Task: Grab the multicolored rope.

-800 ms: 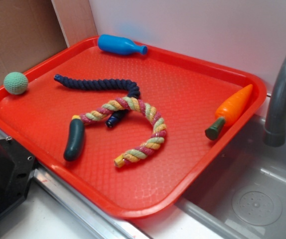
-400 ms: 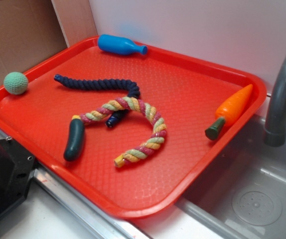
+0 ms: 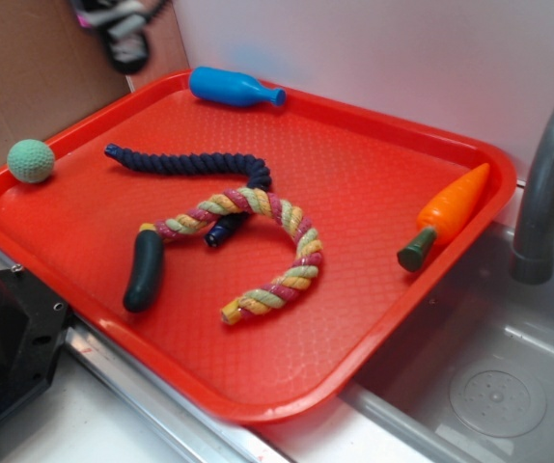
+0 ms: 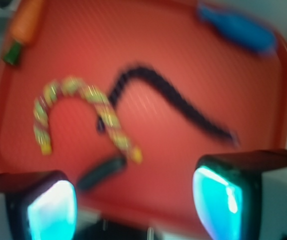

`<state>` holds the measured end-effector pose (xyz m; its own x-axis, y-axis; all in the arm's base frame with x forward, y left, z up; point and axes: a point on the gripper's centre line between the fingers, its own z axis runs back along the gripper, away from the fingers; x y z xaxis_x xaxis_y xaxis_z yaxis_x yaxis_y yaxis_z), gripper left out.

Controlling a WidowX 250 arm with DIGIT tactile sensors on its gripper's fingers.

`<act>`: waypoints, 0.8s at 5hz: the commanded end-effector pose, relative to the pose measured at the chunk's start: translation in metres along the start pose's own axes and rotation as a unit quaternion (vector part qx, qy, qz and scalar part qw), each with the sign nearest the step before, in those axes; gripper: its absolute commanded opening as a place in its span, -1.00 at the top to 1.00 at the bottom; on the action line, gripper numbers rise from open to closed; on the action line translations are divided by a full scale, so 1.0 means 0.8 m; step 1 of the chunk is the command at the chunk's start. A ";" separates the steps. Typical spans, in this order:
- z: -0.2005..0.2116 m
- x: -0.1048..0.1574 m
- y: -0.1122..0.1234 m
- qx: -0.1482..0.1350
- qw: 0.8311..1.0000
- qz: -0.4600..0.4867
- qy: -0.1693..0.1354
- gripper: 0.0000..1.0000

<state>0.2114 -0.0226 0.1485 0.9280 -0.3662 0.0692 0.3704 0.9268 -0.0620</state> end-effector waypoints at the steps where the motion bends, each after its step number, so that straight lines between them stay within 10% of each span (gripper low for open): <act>1: -0.077 0.063 -0.054 0.030 0.965 -0.256 -0.042 -1.00; 4: -0.154 0.031 -0.054 0.017 0.951 -0.308 -0.013 -1.00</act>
<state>0.2292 -0.0703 0.0219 0.5340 -0.8408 0.0894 0.8433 0.5372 0.0153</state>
